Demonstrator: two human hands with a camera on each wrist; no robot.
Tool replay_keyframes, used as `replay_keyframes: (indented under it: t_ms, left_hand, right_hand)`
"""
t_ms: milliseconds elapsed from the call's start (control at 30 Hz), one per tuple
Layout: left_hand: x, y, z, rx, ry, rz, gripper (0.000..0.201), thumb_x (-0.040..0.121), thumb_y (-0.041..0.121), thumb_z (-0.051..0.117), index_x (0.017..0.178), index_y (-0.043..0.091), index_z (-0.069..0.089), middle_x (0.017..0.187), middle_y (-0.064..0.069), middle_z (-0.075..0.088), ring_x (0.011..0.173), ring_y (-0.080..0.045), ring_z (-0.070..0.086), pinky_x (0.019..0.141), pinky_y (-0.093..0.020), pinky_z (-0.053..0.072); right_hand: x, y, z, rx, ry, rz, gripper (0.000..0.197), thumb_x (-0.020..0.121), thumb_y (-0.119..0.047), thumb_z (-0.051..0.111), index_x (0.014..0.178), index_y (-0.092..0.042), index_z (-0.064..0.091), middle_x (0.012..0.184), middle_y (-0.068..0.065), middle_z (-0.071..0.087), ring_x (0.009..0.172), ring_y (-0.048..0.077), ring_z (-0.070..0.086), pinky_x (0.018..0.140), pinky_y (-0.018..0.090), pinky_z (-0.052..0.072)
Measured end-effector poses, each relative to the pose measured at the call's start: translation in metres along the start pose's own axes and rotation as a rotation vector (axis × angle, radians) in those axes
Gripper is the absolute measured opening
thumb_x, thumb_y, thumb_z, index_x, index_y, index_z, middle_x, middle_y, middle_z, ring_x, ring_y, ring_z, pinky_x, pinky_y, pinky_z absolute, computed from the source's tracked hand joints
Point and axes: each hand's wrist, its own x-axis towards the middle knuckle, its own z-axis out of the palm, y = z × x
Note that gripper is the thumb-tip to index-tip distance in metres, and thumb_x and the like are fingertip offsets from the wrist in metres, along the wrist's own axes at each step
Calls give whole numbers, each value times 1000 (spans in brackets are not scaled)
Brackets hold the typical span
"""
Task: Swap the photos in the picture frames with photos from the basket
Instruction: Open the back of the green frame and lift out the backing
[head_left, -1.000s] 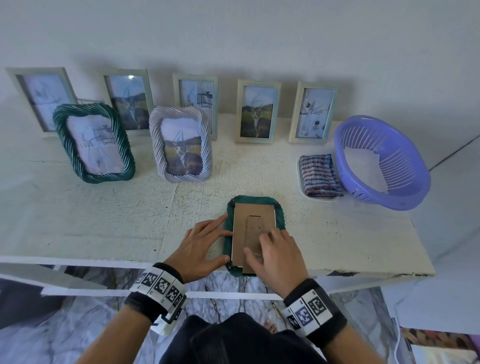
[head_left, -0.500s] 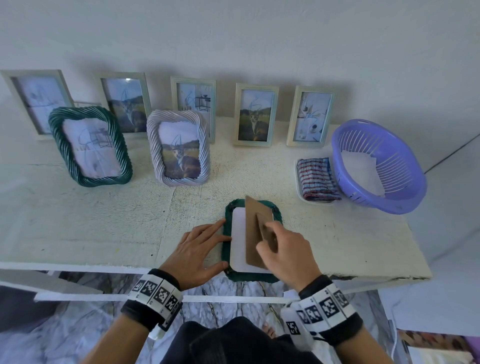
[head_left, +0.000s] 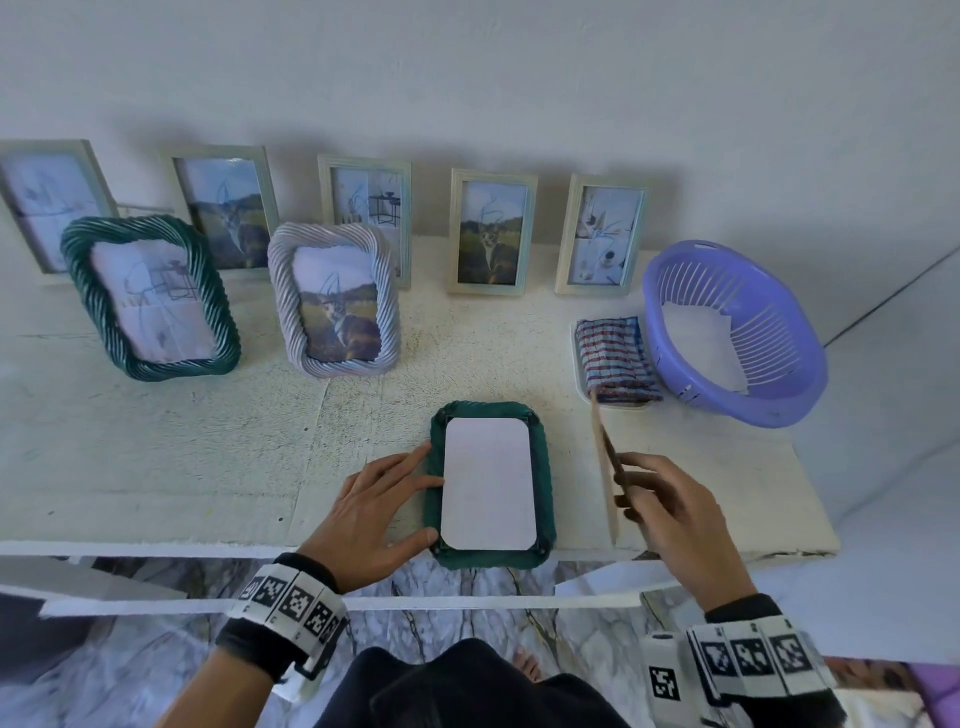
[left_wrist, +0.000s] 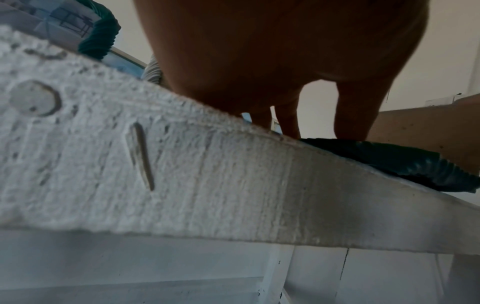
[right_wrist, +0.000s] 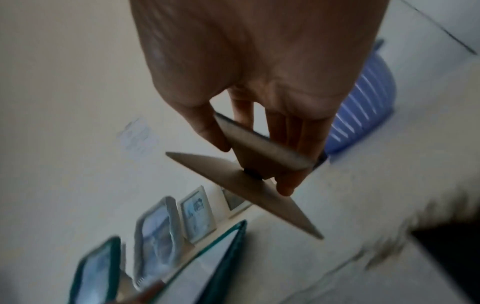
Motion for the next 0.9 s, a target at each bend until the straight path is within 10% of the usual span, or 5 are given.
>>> replay_keyframes:
  t_ms: [133,300,633,900]
  left_hand:
    - [0,1,-1,9,-14,-11,57,84,67,44,138,47,39,159,28,7,142,-1,13,108,-33,21]
    - [0,2,-1,7,-20,-27,58,83,68,44,137,47,39,158,30,5,142,-1,12,108,-33,20]
    - [0,3,-1,-9,-25,-41,59,82,68,44,137,47,40,158,30,6,142,-1,11,109,-32,18]
    - [1,4,0,-18,-11,-55,58,82,67,46,136,46,42,158,29,9,142,0,11,109,-32,18]
  right_hand:
    - [4,12,1,-523,98,-236,23,88,-12,64,110,-18,71,101,-5,70,83,7,64,75,16,48]
    - [7,24,21,-876,7,-106,33,92,-29,58,123,-21,65,122,9,58,105,29,52,81,33,47]
    - [13,27,46,-979,66,-176,26,83,-27,65,106,-17,69,116,12,62,94,34,55,72,40,52]
    - [-2,11,86,-836,-272,-567,37,84,-47,53,105,-21,69,114,-4,60,99,21,54,79,33,52]
